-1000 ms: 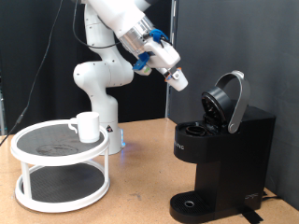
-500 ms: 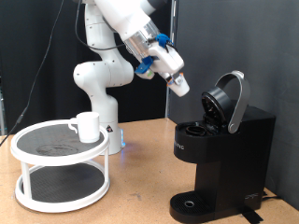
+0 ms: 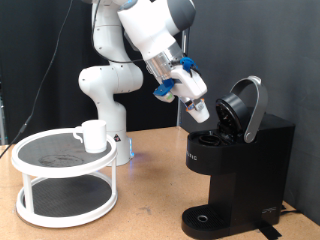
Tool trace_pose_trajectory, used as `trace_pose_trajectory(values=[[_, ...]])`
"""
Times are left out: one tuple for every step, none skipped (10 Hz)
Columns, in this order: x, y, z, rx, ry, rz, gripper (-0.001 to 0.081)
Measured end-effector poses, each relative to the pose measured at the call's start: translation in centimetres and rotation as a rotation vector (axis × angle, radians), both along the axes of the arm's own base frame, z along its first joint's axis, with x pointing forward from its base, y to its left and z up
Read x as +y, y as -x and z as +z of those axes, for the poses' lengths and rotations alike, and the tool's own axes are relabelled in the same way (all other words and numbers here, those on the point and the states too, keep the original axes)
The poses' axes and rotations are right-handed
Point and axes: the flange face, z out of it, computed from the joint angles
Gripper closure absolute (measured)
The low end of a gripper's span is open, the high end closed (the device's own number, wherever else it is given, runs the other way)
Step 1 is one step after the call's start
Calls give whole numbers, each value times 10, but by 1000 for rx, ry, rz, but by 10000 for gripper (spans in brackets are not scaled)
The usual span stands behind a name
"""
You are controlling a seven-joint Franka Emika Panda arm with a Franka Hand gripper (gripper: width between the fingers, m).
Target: Make a cup of coffee with the keurig machine
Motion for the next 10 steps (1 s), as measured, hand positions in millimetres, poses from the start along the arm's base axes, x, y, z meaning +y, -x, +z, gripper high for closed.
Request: trace_pose_trajectory(values=[[4, 0, -8, -2, 12, -1, 451], [8, 1, -16, -4, 24, -3, 451], [11, 1, -22, -5, 32, -5, 451], [14, 1, -28, -8, 38, -9, 451], [18, 0, -34, -11, 41, -12, 451], [21, -1, -39, -17, 41, -13, 451], [24, -2, -43, -21, 39, -12, 451], [28, -3, -46, -19, 37, -11, 451], [30, -3, -50, -15, 38, -6, 451], [33, -3, -52, -10, 40, -1, 451]])
